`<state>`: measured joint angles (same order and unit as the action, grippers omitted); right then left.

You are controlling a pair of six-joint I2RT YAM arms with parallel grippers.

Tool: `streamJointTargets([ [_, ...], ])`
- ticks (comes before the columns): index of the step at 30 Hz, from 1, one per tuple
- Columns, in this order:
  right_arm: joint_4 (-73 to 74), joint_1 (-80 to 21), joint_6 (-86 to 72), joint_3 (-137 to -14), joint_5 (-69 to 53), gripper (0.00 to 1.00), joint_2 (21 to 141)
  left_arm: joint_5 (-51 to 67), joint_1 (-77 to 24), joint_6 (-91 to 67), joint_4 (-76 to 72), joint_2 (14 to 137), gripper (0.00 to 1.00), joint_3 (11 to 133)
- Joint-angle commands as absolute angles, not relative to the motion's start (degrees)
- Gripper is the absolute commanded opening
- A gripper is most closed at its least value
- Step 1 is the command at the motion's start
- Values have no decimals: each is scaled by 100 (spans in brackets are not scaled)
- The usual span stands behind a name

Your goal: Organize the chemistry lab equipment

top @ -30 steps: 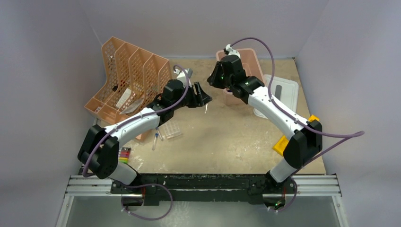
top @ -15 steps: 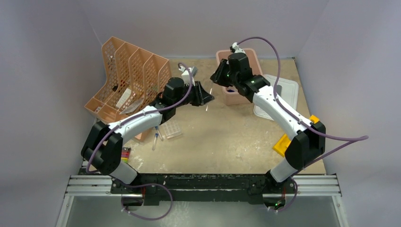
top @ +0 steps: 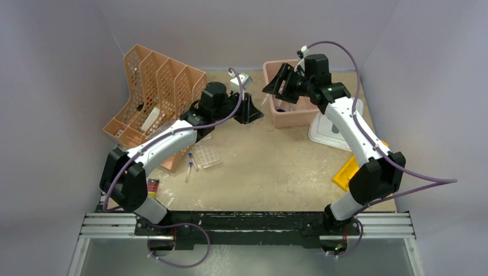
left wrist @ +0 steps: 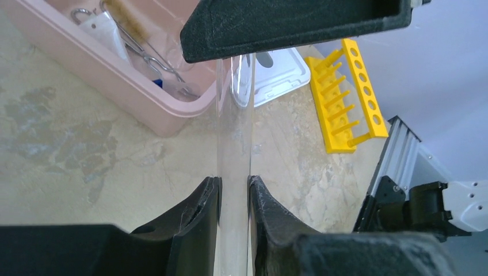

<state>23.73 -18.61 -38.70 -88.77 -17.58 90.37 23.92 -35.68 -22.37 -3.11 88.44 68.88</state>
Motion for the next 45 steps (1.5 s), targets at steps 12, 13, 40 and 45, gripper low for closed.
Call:
streamJointTargets([
  [12, 2832, -1379, -4234, -9430, -3500, 32, 9236, 2610, -3568, -869, 566, 9152, 0, 7767],
  [13, 2819, -1374, -4235, -9426, -3532, 29, 9237, 2606, -3567, -836, 607, 9176, 0, 7802],
  [40, 2582, -1338, -3828, -9165, -2709, 18, 9161, 2559, -3550, -1265, 745, 9512, 46, 8177],
  [45, 2911, -1332, -3221, -9278, -1216, 17, 8732, 2538, -3550, -1967, 736, 9565, 67, 8456],
])
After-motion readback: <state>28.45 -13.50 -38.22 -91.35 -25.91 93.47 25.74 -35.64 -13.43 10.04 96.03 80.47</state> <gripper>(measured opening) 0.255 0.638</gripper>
